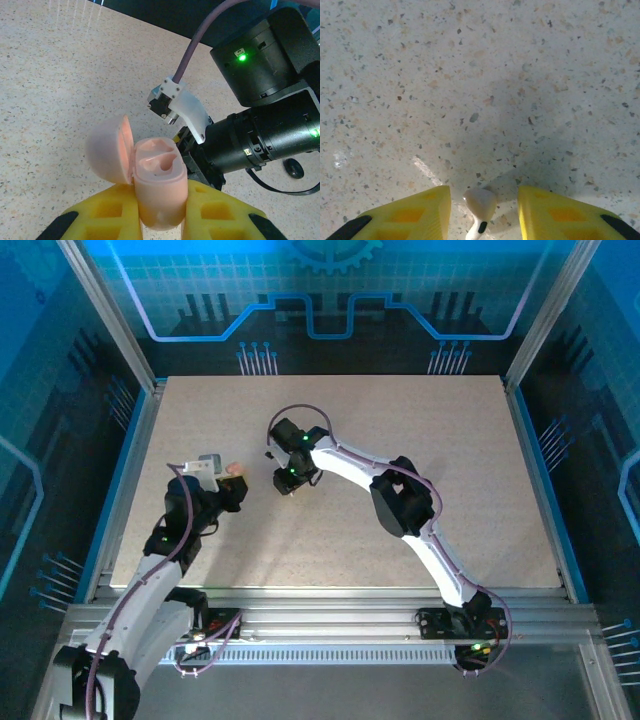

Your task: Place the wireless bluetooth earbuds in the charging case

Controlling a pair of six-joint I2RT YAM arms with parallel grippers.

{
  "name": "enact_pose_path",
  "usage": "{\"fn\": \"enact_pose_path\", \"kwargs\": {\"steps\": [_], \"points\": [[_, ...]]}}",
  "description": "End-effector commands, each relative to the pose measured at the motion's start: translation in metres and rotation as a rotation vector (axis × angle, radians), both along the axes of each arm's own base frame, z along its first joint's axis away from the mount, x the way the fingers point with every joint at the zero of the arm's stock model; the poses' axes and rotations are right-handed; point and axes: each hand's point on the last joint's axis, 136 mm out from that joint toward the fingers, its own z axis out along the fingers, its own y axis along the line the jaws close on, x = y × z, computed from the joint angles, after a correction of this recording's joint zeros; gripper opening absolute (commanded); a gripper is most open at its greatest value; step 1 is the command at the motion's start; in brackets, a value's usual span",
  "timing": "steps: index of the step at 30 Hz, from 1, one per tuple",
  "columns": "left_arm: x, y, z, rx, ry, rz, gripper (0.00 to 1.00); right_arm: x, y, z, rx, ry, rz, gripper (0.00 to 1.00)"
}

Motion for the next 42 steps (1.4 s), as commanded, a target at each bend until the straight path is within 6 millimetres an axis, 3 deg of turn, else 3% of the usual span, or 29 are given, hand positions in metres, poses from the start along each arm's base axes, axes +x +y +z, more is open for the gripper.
{"fn": "enact_pose_path", "kwargs": {"steps": [1,7,12,20,31,42], "points": [[-0.002,0.0,-0.001,-0.021,-0.005,-0.004,0.18,-0.009,0.003,-0.011,-0.046,0.005,0.031,0.39],[-0.002,-0.001,0.0,-0.025,-0.01,-0.009,0.18,-0.011,0.001,-0.016,-0.08,0.0,0.04,0.36],[0.0,-0.001,0.001,-0.031,-0.013,-0.013,0.18,-0.01,-0.002,-0.019,-0.106,-0.014,0.038,0.27],[0.001,-0.003,0.003,-0.028,-0.016,-0.022,0.18,-0.007,-0.002,-0.007,-0.124,-0.073,0.034,0.2],[0.006,-0.011,-0.003,-0.046,-0.003,-0.064,0.17,-0.009,-0.017,0.042,-0.014,-0.165,-0.047,0.18],[0.018,-0.034,0.0,-0.061,-0.012,-0.154,0.17,-0.011,-0.057,0.092,0.105,-0.245,-0.165,0.18]]}}
